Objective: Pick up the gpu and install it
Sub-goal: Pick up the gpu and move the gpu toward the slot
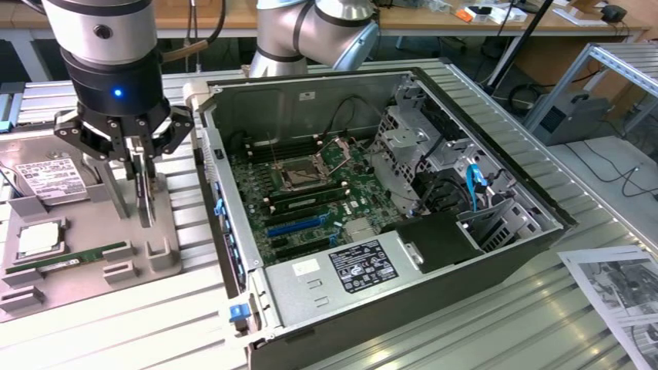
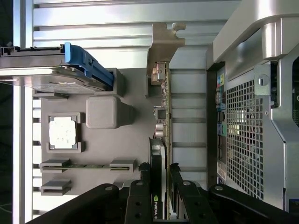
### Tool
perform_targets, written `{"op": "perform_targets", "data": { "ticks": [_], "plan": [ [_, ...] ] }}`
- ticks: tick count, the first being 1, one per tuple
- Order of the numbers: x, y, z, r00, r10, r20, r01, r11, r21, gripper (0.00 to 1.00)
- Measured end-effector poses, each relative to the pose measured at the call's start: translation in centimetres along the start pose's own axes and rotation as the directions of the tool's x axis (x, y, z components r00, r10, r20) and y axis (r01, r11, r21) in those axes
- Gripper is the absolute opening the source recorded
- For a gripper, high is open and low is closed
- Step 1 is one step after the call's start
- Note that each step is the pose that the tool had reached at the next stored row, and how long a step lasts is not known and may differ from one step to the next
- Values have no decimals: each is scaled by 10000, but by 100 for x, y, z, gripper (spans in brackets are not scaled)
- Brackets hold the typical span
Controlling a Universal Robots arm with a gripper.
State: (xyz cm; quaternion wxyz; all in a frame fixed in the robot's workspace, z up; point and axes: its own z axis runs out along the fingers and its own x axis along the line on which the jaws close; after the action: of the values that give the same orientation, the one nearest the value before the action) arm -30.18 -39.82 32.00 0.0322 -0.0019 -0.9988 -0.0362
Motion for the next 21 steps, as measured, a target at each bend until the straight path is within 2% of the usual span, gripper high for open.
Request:
{"op": "perform_targets", "data": {
  "ticks": [6,14,21],
  "plan": [
    [1,1,-8,10000,0,1,0,10000,-1,27],
    [7,8,-104,10000,0,1,0,10000,-1,27],
    [16,18,-242,10000,1,0,-1,10000,-1,27]
  ]
}}
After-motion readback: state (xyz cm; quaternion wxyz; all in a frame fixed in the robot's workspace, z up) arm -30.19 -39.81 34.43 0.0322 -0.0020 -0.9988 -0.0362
